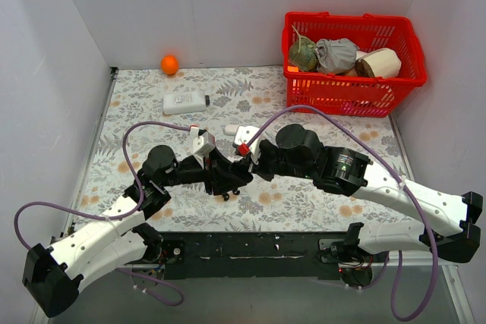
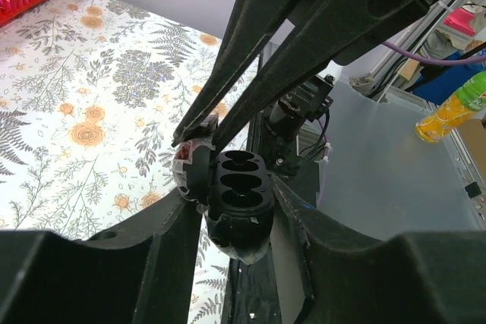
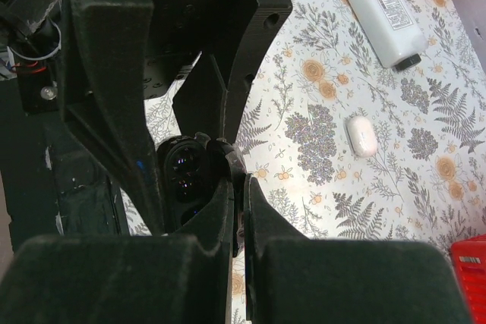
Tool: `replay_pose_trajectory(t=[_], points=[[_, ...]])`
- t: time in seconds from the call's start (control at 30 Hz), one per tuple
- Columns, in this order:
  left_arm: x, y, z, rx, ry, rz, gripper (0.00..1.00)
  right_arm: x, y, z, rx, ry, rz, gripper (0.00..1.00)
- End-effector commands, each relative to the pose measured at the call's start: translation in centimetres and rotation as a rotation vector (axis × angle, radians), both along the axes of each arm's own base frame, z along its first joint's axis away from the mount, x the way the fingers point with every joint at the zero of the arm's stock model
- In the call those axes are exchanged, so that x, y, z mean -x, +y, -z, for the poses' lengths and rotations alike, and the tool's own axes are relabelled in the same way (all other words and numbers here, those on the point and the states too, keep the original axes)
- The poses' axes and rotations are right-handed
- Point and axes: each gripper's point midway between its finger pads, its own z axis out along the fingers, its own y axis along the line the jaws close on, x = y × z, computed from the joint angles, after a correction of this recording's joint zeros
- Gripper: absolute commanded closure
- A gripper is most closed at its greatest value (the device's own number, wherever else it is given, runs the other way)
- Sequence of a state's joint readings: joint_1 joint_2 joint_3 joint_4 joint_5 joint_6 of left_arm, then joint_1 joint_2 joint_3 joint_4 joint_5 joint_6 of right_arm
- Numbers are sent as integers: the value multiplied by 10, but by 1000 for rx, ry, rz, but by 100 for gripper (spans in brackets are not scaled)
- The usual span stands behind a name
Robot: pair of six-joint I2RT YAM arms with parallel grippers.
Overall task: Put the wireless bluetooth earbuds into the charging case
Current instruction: Open the charging case.
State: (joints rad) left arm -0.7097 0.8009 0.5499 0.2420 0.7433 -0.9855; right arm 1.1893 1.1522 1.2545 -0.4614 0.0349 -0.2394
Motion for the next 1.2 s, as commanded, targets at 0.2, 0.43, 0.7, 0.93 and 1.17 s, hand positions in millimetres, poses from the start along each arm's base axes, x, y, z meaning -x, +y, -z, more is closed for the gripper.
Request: replay_pose_trajectory(t=[0.2, 0.43, 0.7, 0.93, 1.17], points=[[0, 2, -7, 26, -47, -6, 78, 1, 10, -30, -84, -29, -8, 99], [0, 5, -8, 36, -65, -20, 100, 3, 10, -27, -79, -22, -11, 99], [2, 9, 0, 39, -66, -38, 100, -7, 7, -41, -144, 9, 88, 54], [-1, 22, 8, 35, -51, -125, 100, -37, -24, -79, -353, 91, 228, 36], [-10, 47, 11, 36, -5, -303, 100, -49, -45, -24, -360, 223, 330, 42]])
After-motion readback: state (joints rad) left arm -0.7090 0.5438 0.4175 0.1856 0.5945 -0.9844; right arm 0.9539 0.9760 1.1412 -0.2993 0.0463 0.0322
